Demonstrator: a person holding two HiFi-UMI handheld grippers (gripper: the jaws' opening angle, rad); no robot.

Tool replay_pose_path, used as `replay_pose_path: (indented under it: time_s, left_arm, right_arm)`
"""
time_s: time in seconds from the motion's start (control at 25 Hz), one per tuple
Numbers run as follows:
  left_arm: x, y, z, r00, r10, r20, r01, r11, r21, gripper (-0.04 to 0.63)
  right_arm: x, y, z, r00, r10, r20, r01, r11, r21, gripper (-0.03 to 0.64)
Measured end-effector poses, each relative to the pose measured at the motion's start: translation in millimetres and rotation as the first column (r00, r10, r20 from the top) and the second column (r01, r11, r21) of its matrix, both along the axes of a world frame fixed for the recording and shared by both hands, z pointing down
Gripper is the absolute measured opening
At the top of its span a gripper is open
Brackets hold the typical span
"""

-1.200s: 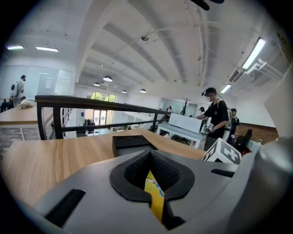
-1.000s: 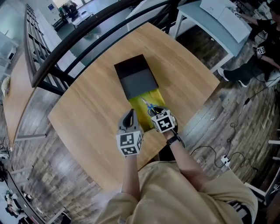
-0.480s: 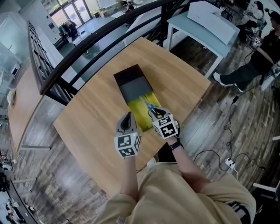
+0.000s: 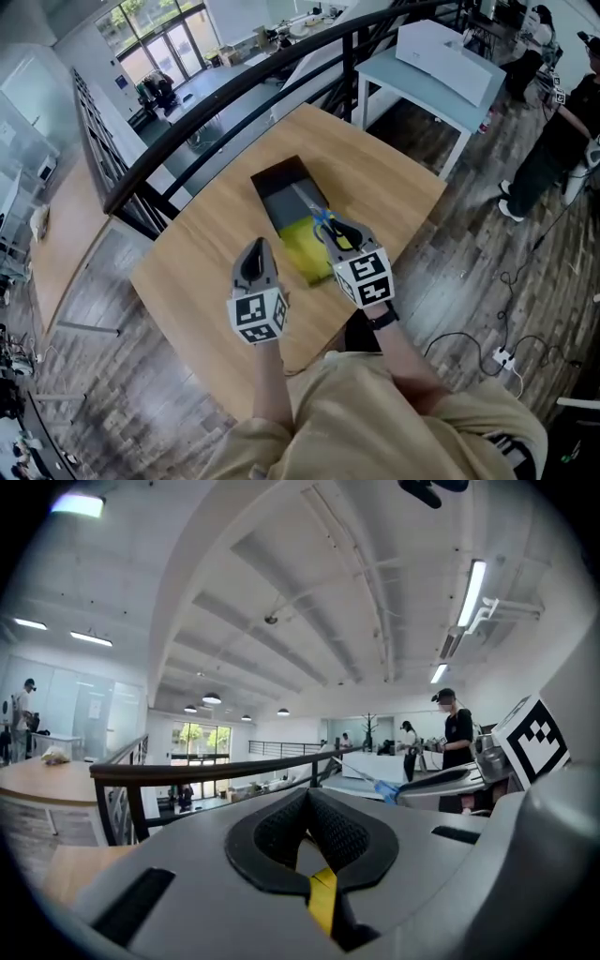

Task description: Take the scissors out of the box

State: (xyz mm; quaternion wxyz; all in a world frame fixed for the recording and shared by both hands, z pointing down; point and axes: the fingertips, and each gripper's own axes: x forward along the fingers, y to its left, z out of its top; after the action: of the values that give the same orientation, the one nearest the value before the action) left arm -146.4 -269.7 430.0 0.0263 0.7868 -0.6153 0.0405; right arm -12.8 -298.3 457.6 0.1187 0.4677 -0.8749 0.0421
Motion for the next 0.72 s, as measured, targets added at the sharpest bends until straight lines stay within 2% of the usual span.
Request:
replay_pose_path:
  time_s: [0.2, 0.36, 0.72]
  left_arm:
    - [9.1, 15.8, -31.7, 1.000, 0.007, -0.001, -0.007, 0.997, 0.083, 0.011]
    - [13.6, 24.6, -47.7, 1.000, 0.001, -0.003, -0.001, 0.991, 0.137, 0.011]
    - [40.2, 24.8, -59.8, 0.999, 0.035, 0.013, -0.037, 0.986, 0.162, 0.011]
  right_arm:
    - [10.8, 16.9, -51.1, 0.999, 0.009, 0.052, -0.015, 0.992, 0.128, 0.086]
    - [18.0, 27.7, -72.3, 0.999, 0.015, 0.046, -0.023, 0.980, 0.198, 0.086]
    - [37.7, 24.5, -84.2, 0.998, 0.037, 0.048, -0.047, 0.975, 0.217, 0.086]
